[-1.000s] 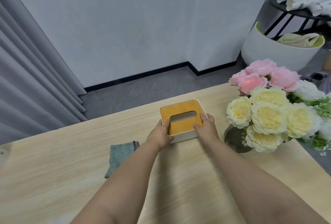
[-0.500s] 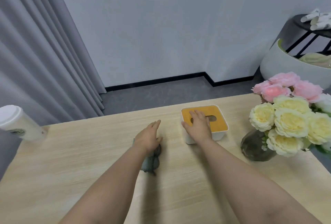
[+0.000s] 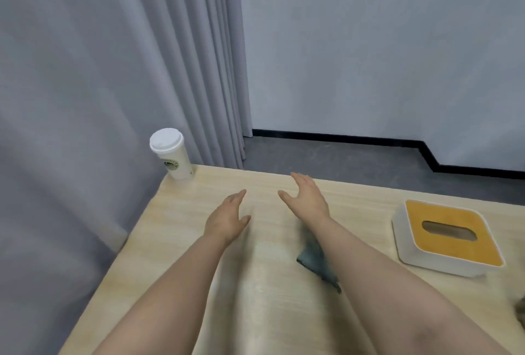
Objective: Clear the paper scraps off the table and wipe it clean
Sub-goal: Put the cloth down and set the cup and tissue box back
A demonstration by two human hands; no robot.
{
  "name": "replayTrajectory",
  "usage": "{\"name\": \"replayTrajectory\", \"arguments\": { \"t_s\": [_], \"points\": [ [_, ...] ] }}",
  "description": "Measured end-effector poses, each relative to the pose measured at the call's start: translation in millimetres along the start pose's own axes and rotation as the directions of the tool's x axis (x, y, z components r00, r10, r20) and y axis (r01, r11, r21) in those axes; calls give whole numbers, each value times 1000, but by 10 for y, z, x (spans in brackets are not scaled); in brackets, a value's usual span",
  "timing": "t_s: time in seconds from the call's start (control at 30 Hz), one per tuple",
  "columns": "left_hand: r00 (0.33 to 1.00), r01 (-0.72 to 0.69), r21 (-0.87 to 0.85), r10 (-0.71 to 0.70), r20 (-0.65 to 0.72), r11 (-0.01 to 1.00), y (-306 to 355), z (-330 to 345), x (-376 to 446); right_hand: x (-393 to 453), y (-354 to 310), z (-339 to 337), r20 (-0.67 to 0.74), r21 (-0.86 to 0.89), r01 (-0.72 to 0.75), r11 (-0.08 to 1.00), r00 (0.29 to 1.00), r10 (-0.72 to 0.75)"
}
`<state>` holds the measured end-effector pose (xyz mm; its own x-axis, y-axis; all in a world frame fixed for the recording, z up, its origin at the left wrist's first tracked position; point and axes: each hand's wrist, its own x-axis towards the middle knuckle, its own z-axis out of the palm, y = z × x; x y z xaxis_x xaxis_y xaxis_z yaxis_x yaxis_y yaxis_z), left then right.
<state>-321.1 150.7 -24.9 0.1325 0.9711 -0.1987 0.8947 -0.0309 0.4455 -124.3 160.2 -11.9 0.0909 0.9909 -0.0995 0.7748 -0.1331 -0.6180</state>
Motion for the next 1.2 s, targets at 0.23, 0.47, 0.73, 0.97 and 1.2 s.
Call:
{"name": "replayTrajectory", "arguments": {
  "t_s": [0.23,0.47,0.73,0.97,1.2],
  "points": [
    [981,177,-90,-183,-60,980,-959,-427,170,438,-793,686,89,-19,69,997,994,-67],
    [948,294,-171,-309,-68,940,-1700,-616,555,943,-1400,1372,149,26,99,995,984,-101],
    [945,258,-459,-321,-64,850,-2194,-621,1118,1431,-1874,2013,249,244,-25,969,968,-38],
    [973,107,-617,-211,-98,780,-2086,-803,1363,1476,-1986,2105,233,513,-114,851,972,-11],
    [988,17,-618,-107,-109,786,-1721,-800,1097,1131,-1753,1748,170,528,-116,841,985,28]
  ]
}}
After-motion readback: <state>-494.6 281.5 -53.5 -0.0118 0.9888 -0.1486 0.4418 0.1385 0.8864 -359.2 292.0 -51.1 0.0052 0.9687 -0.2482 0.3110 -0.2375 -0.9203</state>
